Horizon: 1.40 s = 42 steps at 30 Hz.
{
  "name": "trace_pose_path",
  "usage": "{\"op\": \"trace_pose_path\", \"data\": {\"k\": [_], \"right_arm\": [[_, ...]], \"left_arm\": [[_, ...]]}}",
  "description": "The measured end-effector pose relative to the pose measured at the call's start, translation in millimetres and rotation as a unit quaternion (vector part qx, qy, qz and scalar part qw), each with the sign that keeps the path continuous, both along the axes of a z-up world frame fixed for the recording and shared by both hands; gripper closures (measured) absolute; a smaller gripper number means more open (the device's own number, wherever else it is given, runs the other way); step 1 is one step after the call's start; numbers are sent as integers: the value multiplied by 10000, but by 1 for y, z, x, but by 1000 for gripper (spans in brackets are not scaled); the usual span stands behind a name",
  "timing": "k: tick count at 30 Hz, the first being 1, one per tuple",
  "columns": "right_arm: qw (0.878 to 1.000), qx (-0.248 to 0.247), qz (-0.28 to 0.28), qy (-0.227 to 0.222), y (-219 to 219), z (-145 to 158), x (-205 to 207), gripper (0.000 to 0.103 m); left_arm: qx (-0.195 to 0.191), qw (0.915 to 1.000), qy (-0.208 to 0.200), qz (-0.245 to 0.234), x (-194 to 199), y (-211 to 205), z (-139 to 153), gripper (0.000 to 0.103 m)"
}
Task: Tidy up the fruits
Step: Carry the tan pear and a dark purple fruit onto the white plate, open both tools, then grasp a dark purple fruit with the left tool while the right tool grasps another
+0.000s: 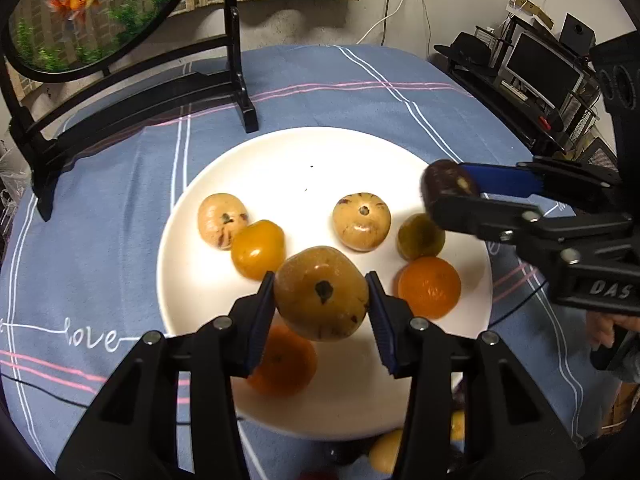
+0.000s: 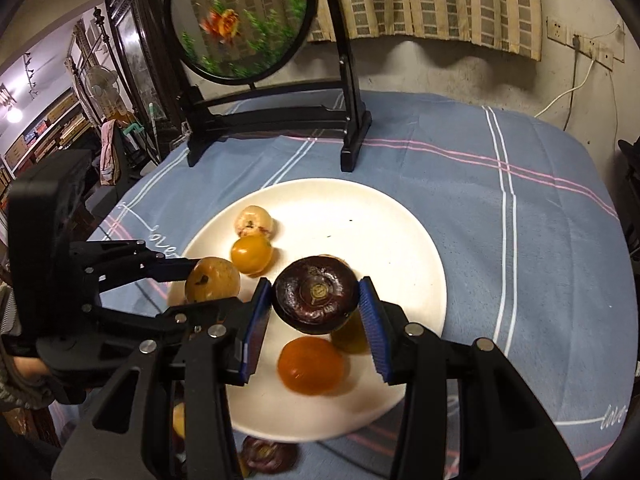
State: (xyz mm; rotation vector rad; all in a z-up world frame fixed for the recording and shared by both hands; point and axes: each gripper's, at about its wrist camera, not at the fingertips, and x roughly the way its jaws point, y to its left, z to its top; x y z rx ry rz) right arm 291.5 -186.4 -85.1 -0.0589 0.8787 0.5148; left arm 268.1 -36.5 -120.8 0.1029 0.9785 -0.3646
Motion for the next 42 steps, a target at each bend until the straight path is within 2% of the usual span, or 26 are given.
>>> {"op": "trace_pose_path", "data": {"k": [6,7,9,10,12,16,23,28,32,36,39,42], "right_arm": [[9997,49,-114,188,-3,-15,14,57],[9995,130,-121,263,-3,-17,16,55],[9992,247,-205,237,-5,-16,15,41],[9992,263,-235,166,-5,-14,14,37],[9994,245,-220,126,-4,-10,11,37],[9993,299,-231,51,-4,1,3,37],[9987,450,-233,-82,-10,25,-32,37],[9976,644,-172,-171,-19,41,-72,37],[9972,743,-78,12,-27,33,-104,37],[9965,708,112,420,-38,8,-140,37],[9941,679,345,778,-47,-11,-166,37],[9941,384,509,881,-54,-17,-180,37]], "left_arm": [[-29,9999,120,-23,9,-6,-12,57],[-22,9999,144,-13,10,-6,-13,57],[-45,9998,178,28,10,-6,-15,57],[-77,9997,212,44,11,-5,-16,57],[-85,9997,218,89,11,-3,-16,57],[-69,9998,23,201,4,-1,-3,37],[42,9989,-309,355,-21,5,31,31],[150,9968,-537,567,-56,13,55,25],[277,9948,-539,816,-89,24,59,21],[172,9910,-266,1300,-132,44,45,16],[43,9832,136,1820,-176,63,21,16],[-80,9727,483,2270,-220,73,-1,16]]}}
